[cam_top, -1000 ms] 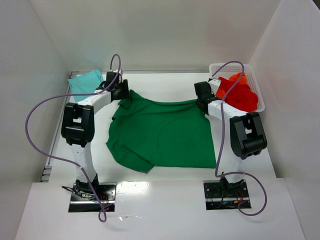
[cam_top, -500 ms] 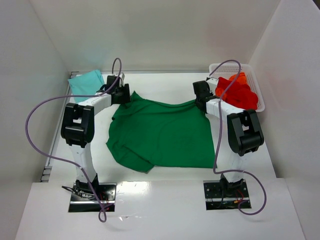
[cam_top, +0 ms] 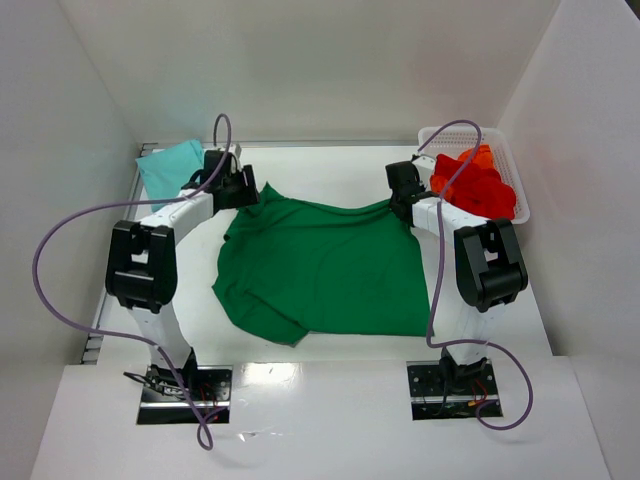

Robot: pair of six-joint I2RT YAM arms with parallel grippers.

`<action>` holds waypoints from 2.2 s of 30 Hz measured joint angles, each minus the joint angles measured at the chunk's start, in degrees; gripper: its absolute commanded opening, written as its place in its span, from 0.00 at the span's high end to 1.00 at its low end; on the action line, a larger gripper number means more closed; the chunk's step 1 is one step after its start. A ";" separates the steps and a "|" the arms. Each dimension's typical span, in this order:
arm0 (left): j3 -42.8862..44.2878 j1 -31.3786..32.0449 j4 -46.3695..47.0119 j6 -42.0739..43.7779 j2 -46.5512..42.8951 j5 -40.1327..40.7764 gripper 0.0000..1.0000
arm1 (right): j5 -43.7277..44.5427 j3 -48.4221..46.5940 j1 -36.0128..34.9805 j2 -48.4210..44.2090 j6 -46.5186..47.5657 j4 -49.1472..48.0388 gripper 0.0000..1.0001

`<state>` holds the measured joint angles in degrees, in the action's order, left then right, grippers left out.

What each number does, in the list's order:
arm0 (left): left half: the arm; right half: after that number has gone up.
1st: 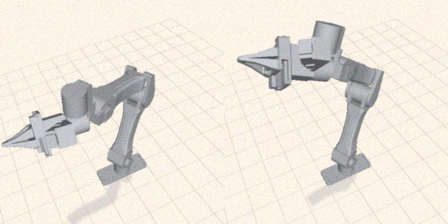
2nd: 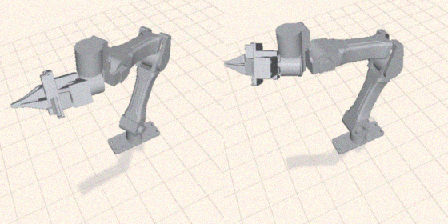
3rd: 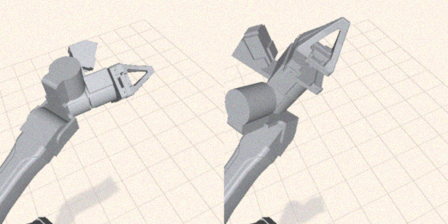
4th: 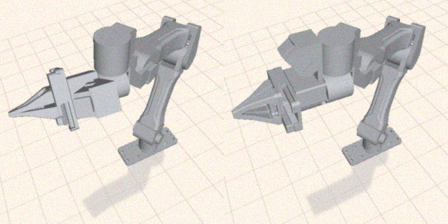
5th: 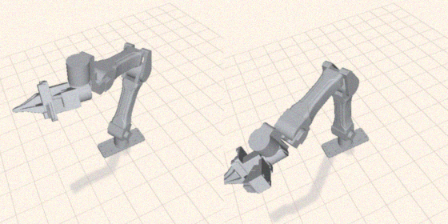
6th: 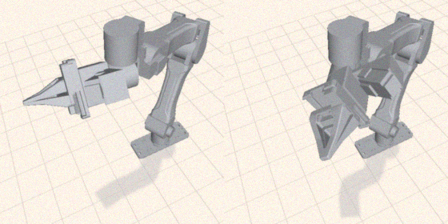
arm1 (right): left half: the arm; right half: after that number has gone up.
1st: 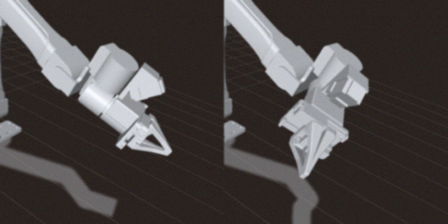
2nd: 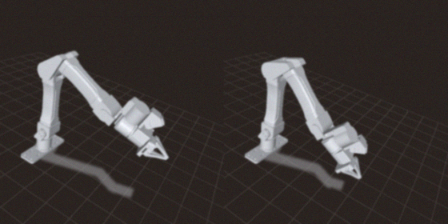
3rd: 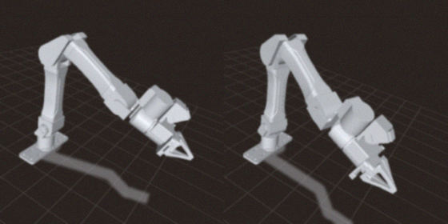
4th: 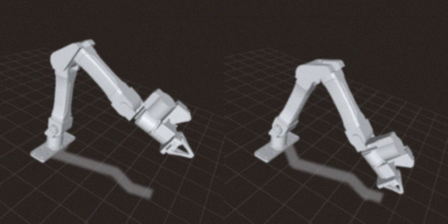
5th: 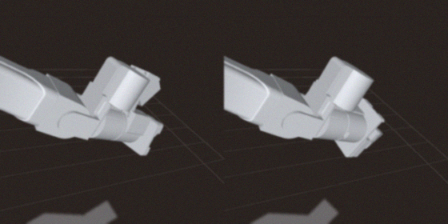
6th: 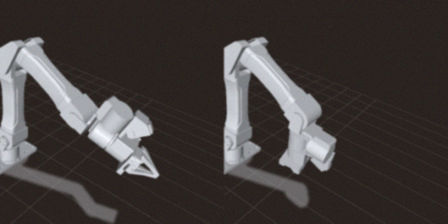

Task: Fold and stack the t-shirts
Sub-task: Flatten out the tshirt

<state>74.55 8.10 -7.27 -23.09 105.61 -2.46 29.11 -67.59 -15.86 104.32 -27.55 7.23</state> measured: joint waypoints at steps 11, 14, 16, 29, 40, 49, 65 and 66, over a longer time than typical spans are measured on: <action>-4.73 0.00 2.79 -4.81 -0.67 -4.87 0.35 | -0.43 0.00 0.00 0.00 0.22 -0.48 1.00; -4.75 0.00 3.42 -5.81 1.18 -4.91 0.35 | -0.53 0.00 0.00 0.00 0.28 -0.53 1.00; -4.73 0.00 3.67 -5.87 1.90 -4.83 0.35 | -0.55 0.00 0.00 0.00 0.43 -0.57 1.00; -3.31 -1.98 8.43 -8.42 6.85 -3.82 0.40 | -0.90 0.00 0.00 0.06 1.17 -0.72 1.00; -3.29 -2.99 13.05 -11.80 8.86 -4.95 0.41 | -0.90 -0.02 0.00 0.17 1.49 -0.79 1.00; -3.29 -3.37 16.39 -16.10 8.97 -4.77 0.61 | -0.90 -0.02 0.00 0.20 1.51 -0.77 1.00; -3.29 -4.18 17.91 -18.92 8.97 -2.84 1.00 | -0.89 -4.22 0.00 2.12 2.07 -0.29 1.00; -3.29 -4.28 17.63 -18.87 8.66 -2.76 1.00 | -0.84 -5.17 0.00 2.12 2.29 -0.06 1.00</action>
<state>71.26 3.81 10.36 -41.96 114.27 -5.22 28.27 -72.76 -15.86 106.43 -25.26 7.17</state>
